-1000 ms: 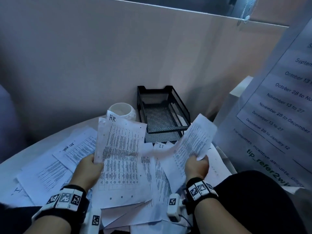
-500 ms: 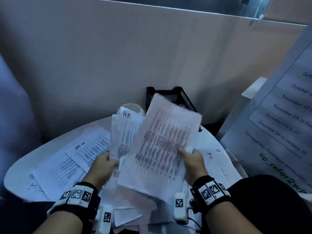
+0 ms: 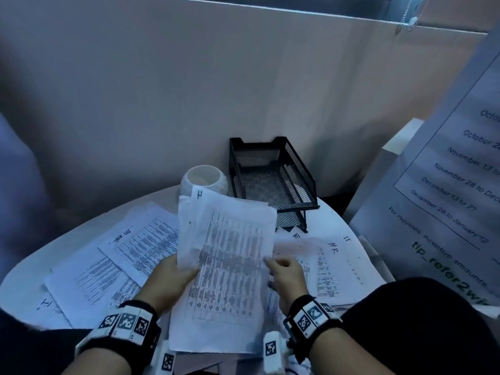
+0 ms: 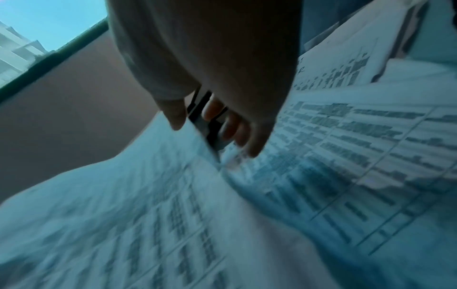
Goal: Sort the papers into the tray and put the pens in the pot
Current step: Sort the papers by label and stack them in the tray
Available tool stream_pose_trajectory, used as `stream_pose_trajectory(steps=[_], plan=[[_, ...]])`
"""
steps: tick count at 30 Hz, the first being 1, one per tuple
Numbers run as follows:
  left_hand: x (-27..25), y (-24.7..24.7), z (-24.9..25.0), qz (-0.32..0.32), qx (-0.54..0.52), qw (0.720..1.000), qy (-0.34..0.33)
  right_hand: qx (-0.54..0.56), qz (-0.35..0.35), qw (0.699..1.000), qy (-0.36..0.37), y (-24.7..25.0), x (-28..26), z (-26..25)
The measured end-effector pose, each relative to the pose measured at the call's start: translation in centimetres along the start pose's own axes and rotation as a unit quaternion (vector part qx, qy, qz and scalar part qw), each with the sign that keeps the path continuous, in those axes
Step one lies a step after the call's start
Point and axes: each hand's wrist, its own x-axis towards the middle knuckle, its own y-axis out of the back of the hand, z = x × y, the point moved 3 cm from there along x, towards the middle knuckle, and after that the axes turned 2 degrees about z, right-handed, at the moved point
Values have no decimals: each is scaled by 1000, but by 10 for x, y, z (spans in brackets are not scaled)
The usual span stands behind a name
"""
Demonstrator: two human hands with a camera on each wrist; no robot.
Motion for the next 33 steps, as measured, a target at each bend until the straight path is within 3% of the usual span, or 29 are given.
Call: stream_pose_trajectory(steps=[3, 5, 8, 14, 17, 21, 26, 30, 33], plan=[[5, 6, -3, 44, 2, 999, 13, -96, 141, 985, -30, 39, 15, 9], [8, 10, -7, 60, -7, 998, 27, -140, 183, 969, -91, 63, 25, 20], [12, 13, -11, 77, -19, 996, 34, -125, 201, 961, -142, 76, 35, 29], [4, 11, -4, 75, 4, 996, 38, -158, 181, 958, -155, 75, 37, 29], [1, 11, -2, 78, 5, 996, 36, -241, 146, 955, -96, 72, 33, 21], [4, 16, -3, 89, 20, 995, 33, -238, 115, 961, 77, 48, 18, -15], [8, 23, -5, 128, 24, 991, 43, -304, -9, 917, 258, 26, -21, -82], [5, 27, -3, 134, 17, 990, 39, -173, -44, 919, 352, 27, -50, -127], [0, 26, 5, 108, -19, 994, 16, -6, -24, 944, 330, 33, -60, -141]])
